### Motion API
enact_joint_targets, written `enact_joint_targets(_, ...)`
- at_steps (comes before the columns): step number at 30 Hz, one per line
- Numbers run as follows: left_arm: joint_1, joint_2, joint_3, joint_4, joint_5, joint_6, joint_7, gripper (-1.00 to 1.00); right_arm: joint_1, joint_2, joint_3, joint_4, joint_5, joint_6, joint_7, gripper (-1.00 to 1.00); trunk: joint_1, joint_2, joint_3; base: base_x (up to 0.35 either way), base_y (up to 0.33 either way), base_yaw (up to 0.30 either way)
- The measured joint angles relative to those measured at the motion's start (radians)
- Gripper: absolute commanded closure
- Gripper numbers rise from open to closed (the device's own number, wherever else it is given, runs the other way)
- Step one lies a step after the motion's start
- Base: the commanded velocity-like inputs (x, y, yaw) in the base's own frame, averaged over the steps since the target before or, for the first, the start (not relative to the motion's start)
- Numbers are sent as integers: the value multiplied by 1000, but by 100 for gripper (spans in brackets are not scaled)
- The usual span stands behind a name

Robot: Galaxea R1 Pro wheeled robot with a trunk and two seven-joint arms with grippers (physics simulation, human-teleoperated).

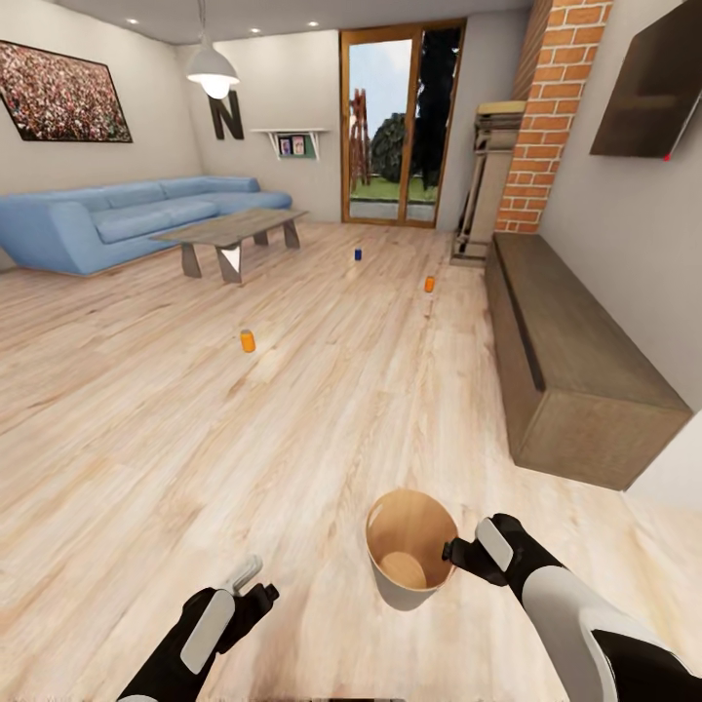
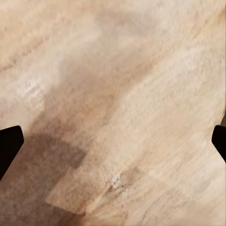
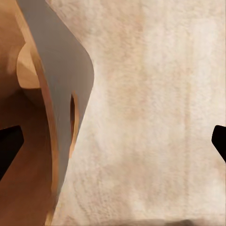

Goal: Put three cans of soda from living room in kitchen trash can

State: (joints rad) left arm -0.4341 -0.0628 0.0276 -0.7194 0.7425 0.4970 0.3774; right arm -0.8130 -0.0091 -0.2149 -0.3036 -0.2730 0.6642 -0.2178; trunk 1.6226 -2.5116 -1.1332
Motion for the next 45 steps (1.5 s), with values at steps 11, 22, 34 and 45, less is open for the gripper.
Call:
enact_joint_targets(11, 0, 1, 0, 0, 0, 0, -5, -100, 0, 1, 3, 1, 2, 0, 0, 100, 3, -2, -27, 0, 0, 0)
enact_joint_targets(22, 8, 10, -11, 2, -9, -8, -9, -100, 0, 0, 0, -10, -11, -3, 3, 100, 3, -2, -23, 0, 0, 0)
enact_joint_targets(34, 10, 9, -11, 0, -11, -16, -4, -100, 0, 0, 11, -38, 20, 1, 9, 100, -3, 1, 23, 0, 0, 0)
enact_joint_targets(45, 11, 6, -12, 0, -11, -16, -7, -100, 0, -3, 15, -40, 16, 15, 9, 100, -8, 4, 65, 0, 0, 0)
